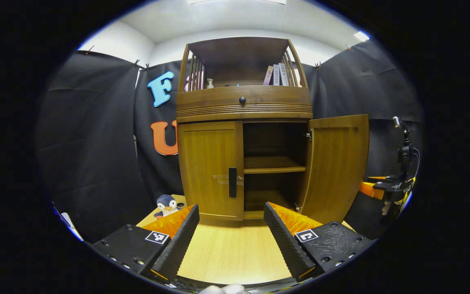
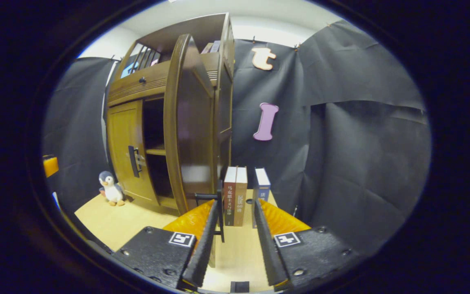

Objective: Open the right door of the double-door shoe cabinet with the right hand, and open the left door with the left hand.

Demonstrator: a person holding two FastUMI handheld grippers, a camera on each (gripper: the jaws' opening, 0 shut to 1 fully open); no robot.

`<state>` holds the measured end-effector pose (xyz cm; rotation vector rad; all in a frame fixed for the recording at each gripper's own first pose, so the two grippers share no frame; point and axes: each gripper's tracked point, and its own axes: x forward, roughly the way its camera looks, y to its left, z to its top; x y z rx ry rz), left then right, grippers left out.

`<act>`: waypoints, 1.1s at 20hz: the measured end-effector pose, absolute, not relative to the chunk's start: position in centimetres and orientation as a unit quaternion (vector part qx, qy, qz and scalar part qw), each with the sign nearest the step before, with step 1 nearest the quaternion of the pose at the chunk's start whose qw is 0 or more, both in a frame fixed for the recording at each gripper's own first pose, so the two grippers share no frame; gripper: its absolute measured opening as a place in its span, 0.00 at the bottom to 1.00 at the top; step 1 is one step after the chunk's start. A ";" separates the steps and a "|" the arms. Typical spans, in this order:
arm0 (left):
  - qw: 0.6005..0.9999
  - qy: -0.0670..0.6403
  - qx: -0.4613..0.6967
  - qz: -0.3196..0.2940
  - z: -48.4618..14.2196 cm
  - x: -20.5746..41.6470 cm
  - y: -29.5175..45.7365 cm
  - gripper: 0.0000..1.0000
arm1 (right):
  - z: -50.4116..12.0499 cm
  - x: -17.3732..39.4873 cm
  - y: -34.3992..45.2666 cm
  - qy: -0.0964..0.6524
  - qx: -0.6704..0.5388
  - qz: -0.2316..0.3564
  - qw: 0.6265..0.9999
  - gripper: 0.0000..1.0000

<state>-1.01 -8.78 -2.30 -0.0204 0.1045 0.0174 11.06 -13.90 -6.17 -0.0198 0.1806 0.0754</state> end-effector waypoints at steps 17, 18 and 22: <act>0.998 0.042 0.007 -0.038 -4.7 7.1 -2.7 0.96 | -4.1 1.7 -0.5 0.044 0.018 -0.009 0.999 0.99; 0.998 0.045 0.007 -0.043 -5.2 7.7 -2.9 0.96 | -4.3 1.7 0.2 0.047 0.019 -0.008 0.999 0.99; 0.997 0.050 0.009 -0.056 -6.6 11.2 -3.8 0.96 | -4.7 1.7 2.0 0.062 0.016 -0.002 0.998 0.99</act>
